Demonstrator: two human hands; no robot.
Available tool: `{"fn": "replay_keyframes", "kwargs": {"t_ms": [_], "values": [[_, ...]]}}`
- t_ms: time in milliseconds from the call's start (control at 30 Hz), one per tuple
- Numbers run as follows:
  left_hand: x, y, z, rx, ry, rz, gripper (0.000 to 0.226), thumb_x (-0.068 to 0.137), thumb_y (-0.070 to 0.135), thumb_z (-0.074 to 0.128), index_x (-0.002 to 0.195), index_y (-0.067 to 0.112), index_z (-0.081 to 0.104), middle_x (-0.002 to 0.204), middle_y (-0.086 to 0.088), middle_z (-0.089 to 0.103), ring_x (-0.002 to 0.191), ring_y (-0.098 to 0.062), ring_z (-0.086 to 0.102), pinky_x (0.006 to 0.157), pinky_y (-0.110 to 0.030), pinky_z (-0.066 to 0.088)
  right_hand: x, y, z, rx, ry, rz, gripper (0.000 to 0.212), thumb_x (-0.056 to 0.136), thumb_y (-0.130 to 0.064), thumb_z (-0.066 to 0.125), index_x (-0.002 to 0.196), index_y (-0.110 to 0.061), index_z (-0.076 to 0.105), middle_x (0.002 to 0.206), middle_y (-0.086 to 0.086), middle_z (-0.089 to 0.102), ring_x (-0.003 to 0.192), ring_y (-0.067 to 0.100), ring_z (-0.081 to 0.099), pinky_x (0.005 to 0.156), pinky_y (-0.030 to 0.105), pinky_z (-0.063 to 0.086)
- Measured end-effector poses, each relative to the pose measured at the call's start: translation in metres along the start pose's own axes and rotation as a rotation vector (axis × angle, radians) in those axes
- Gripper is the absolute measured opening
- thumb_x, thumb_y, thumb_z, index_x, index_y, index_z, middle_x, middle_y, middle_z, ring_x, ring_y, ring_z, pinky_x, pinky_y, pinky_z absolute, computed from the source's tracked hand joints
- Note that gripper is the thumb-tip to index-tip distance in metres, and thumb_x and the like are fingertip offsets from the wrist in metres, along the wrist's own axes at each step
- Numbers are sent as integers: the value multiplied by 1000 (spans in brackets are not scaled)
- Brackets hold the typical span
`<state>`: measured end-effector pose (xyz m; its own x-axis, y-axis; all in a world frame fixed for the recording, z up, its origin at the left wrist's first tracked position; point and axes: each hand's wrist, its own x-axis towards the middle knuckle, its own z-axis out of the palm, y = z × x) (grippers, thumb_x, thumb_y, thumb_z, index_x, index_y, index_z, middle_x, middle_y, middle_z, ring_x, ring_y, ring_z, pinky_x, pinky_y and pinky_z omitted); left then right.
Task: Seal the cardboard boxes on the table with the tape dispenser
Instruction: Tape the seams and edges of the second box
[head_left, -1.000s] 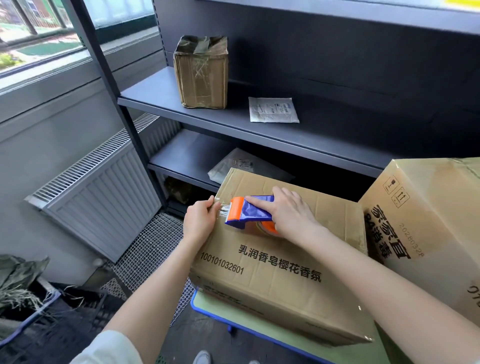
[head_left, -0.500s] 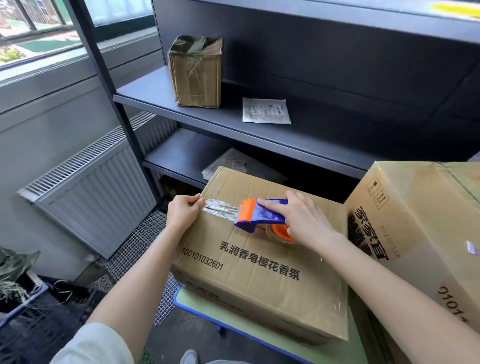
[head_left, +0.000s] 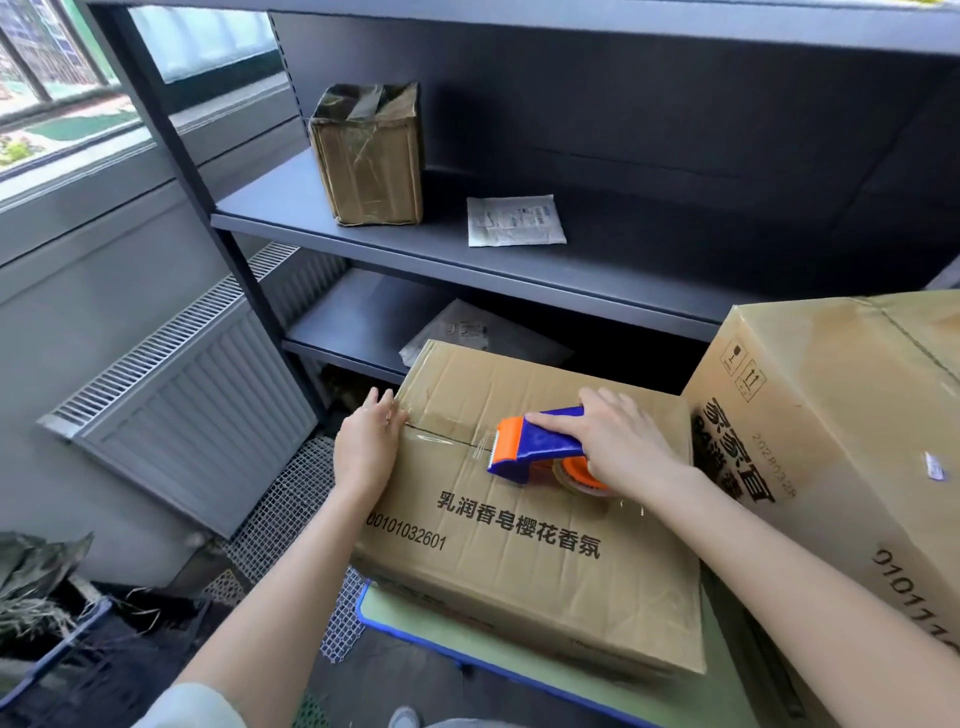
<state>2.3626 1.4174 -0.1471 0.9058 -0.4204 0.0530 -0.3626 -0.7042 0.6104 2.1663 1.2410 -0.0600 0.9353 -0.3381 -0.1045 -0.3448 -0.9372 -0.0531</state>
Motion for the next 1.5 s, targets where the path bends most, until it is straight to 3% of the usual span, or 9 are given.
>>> {"fn": "replay_keyframes", "kwargs": {"t_ms": [133, 233, 300, 400, 533, 633, 733, 1067, 1500], "values": [[-13, -1, 4, 154, -10, 373, 33, 97, 15, 43, 125, 10, 61, 144, -7, 43, 136, -25, 37, 111, -35, 30, 0, 1, -1, 12, -3, -8, 56, 98, -23, 38, 143, -50, 18, 98, 0, 31, 107, 23, 38, 90, 31, 30], [-26, -4, 11, 434, -178, 554, 70, 90, 44, 13, 144, 6, 34, 152, -10, 27, 143, -27, 21, 118, -36, 6, 1, 1, 1, 11, 6, 2, 55, 98, -23, 37, 143, -50, 19, 102, 2, 37, 106, 22, 39, 88, 30, 30], [-30, -1, 10, 560, -272, 500, 89, 76, 58, -9, 150, 10, 5, 155, -3, -3, 146, -18, -4, 117, -32, -8, 1, 0, 2, 7, 16, 10, 54, 98, -23, 36, 143, -50, 20, 101, 2, 36, 106, 22, 39, 88, 30, 30], [-32, 9, 6, 593, -325, 481, 98, 69, 64, -15, 149, 9, -5, 155, -5, -12, 144, -16, -14, 114, -28, -14, 1, -3, 4, 0, 29, 26, 53, 99, -24, 36, 143, -49, 20, 101, 2, 36, 107, 23, 39, 89, 30, 30], [-50, 26, 15, 568, -386, 620, 99, 71, 67, -17, 150, 10, -5, 157, -6, -9, 138, -9, -20, 114, -26, -15, 0, -4, 4, -4, 30, 52, 53, 99, -25, 37, 143, -48, 19, 110, 4, 41, 110, 23, 39, 92, 30, 29], [-56, 26, 23, 568, -341, 601, 113, 62, 77, -30, 151, 12, -5, 157, -2, -9, 138, -7, -21, 115, -27, -14, 3, -9, 5, -33, 41, 60, 54, 99, -22, 37, 144, -48, 20, 108, 3, 41, 111, 23, 39, 93, 30, 29], [-56, 23, 21, 578, -323, 595, 113, 62, 80, -25, 151, 12, -5, 157, 1, -10, 138, -6, -20, 115, -27, -14, 5, -14, 8, -51, 55, 58, 55, 97, -18, 35, 143, -47, 23, 100, 2, 38, 108, 24, 41, 92, 30, 29], [-42, 11, 12, 519, -336, 617, 115, 61, 83, -25, 151, 19, 6, 157, 8, 2, 137, 1, -14, 114, -21, -10, 6, -25, 5, -20, 64, 117, 58, 96, -16, 38, 142, -48, 24, 110, 3, 44, 109, 23, 40, 94, 29, 28], [-16, -27, -28, 489, -351, 560, 117, 57, 88, -20, 151, 22, 6, 147, 18, -8, 134, 4, -15, 108, -13, -14, 41, -72, -3, 20, 103, 43, 47, 101, -24, 31, 142, -47, 28, 111, 6, 44, 114, 26, 40, 96, 31, 28]]}}
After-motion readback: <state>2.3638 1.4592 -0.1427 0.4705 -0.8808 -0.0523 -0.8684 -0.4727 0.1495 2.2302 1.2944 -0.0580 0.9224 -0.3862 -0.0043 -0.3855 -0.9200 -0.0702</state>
